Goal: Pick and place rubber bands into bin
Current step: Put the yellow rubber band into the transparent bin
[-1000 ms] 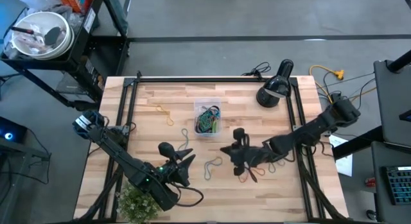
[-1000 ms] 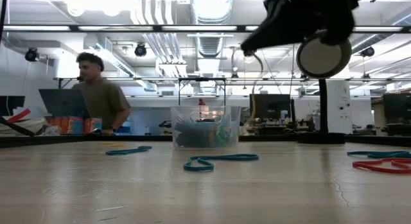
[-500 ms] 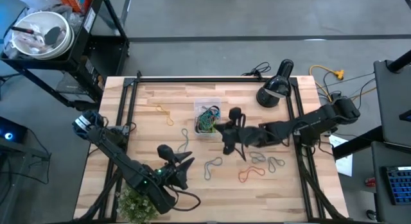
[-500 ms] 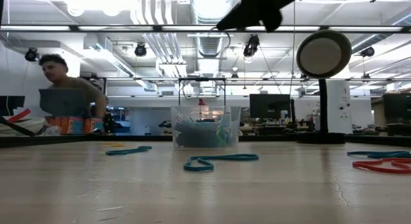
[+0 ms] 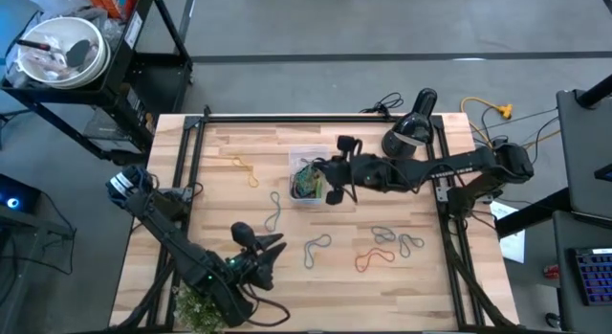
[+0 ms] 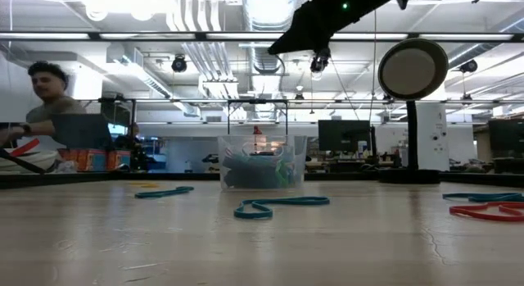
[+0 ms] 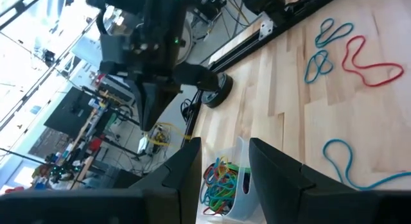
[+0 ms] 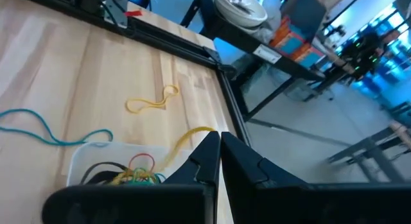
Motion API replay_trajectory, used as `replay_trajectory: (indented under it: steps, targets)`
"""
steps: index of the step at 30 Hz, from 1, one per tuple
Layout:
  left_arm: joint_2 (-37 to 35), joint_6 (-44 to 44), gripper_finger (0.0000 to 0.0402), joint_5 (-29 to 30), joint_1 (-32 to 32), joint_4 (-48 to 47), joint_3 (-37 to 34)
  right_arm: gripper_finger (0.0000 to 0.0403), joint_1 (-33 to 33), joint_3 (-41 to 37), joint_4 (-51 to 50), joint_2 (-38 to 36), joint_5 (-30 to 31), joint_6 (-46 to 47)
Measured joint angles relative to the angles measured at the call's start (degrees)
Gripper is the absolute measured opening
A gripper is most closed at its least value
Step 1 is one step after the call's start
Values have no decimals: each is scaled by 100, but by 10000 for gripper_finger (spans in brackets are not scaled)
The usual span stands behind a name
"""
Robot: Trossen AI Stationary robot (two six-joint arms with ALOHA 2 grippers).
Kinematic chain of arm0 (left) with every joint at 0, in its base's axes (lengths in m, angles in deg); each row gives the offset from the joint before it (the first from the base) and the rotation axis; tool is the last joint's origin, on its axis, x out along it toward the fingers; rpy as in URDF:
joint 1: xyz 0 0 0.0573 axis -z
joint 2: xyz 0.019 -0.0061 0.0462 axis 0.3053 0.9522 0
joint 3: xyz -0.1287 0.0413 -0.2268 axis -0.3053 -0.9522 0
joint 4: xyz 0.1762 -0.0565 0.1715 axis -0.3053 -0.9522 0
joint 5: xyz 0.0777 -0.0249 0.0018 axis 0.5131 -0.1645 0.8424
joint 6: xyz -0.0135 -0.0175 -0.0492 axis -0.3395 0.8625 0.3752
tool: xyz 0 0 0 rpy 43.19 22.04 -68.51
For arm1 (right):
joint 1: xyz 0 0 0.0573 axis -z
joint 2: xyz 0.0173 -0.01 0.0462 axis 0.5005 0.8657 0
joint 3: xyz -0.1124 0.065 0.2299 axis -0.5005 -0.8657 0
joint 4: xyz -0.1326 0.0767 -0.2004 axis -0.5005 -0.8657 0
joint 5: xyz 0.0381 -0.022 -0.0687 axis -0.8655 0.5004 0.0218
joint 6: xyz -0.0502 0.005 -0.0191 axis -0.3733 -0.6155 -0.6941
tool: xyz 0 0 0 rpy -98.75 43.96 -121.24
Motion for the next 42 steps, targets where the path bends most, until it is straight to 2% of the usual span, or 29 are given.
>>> replay_trajectory:
  steps: [5,10,21,26,29,36,42]
  targets:
    - [-17,-31,115,2,58,0,-5,8,239,-33,58,105,-313,149]
    - [-20,-30,115,1,67,-4,-17,8,401,-35,340,547,-622,148]
    - [-20,4,115,-2,156,1,-22,8,628,83,428,1469,-787,447]
    - [-20,4,115,-2,172,2,-22,9,782,85,350,1575,-1166,822]
    - [-20,7,115,-2,172,1,-22,9,922,126,85,1578,-1597,1028]
    - [-20,7,115,0,172,0,-22,51,1085,130,-38,1552,-2154,1282]
    - [-20,17,115,0,172,0,-33,102,1077,227,-70,1511,-2221,1238]
